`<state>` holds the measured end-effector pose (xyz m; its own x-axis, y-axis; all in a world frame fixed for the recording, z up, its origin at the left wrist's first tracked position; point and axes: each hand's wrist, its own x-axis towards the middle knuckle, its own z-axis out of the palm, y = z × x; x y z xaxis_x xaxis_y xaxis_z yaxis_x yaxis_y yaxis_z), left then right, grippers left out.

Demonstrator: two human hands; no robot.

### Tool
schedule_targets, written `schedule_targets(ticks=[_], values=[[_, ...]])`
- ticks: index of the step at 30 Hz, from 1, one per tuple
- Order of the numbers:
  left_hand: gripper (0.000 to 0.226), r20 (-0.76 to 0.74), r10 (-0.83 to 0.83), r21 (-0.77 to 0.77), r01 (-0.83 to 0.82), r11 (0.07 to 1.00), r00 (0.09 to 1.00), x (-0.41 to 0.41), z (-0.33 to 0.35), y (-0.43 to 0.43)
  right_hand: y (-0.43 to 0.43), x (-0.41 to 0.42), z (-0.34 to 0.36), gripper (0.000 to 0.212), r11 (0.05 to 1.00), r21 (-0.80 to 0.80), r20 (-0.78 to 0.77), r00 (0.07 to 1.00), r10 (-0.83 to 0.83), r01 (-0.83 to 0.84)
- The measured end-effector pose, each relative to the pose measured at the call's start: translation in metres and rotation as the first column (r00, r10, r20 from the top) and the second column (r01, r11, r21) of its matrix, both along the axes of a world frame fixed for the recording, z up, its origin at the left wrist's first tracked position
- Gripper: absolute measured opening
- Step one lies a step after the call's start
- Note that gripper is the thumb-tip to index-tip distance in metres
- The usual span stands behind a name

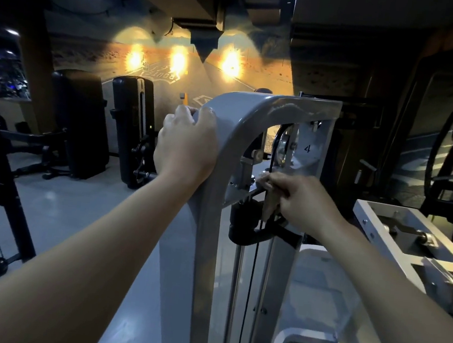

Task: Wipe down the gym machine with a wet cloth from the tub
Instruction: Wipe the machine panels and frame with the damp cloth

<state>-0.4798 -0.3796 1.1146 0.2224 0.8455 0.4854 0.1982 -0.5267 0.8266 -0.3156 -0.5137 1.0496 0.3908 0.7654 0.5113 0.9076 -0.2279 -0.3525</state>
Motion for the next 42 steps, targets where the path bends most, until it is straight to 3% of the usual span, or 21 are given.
schedule_targets(ticks=[6, 8, 14, 17, 21, 26, 31, 34, 36, 39, 42], values=[[0.044, -0.007, 0.006, 0.016, -0.006, 1.0, 1.0, -0.002, 0.004, 0.001, 0.019, 0.003, 0.013, 0.051, 0.991, -0.127, -0.009, 0.999, -0.042, 0.04], [0.045, -0.013, 0.004, 0.019, -0.004, 1.0, 1.0, -0.003, 0.003, 0.001, 0.02, 0.002, 0.009, 0.05, 0.994, -0.103, -0.016, 0.999, -0.042, 0.04], [0.039, -0.12, -0.006, 0.057, 0.013, 0.998, 0.993, -0.004, 0.008, 0.006, -0.01, -0.008, -0.009, 0.025, 0.975, 0.213, 0.037, 0.996, -0.079, 0.069], [0.028, -0.228, -0.02, 0.126, 0.05, 0.991, 0.974, -0.002, 0.021, 0.017, -0.015, -0.011, 0.009, 0.026, 0.867, 0.498, 0.059, 0.997, -0.04, 0.005], [0.036, -0.375, 0.088, 0.279, 0.022, 0.96, 0.923, 0.005, 0.046, 0.021, 0.0, -0.034, 0.033, 0.029, 0.702, 0.711, 0.112, 0.993, -0.043, -0.05], [0.034, -0.449, 0.121, 0.379, 0.066, 0.923, 0.885, 0.018, 0.043, 0.019, 0.033, -0.058, 0.025, 0.03, 0.718, 0.681, 0.17, 0.985, 0.039, -0.146], [0.032, -0.487, 0.21, 0.475, 0.056, 0.878, 0.848, 0.025, 0.037, 0.026, 0.053, -0.03, 0.042, 0.025, 0.662, 0.749, 0.158, 0.967, -0.201, 0.015], [0.023, -0.473, 0.214, 0.48, 0.047, 0.876, 0.855, 0.027, 0.037, 0.031, 0.061, -0.013, 0.057, 0.026, 0.608, 0.793, 0.068, 0.986, -0.153, 0.039], [0.016, -0.466, 0.207, 0.478, 0.048, 0.877, 0.86, 0.028, 0.036, 0.033, 0.062, -0.025, 0.044, 0.025, 0.602, 0.798, 0.117, 0.986, -0.119, -0.022], [0.026, -0.461, 0.225, 0.483, 0.031, 0.875, 0.858, 0.03, 0.038, 0.033, 0.054, -0.045, 0.01, 0.033, 0.654, 0.729, 0.294, 0.955, -0.032, -0.203], [0.03, -0.467, 0.235, 0.487, 0.026, 0.873, 0.853, 0.033, 0.038, 0.035, 0.061, -0.02, 0.029, 0.025, 0.654, 0.75, 0.234, 0.965, -0.117, -0.102]])
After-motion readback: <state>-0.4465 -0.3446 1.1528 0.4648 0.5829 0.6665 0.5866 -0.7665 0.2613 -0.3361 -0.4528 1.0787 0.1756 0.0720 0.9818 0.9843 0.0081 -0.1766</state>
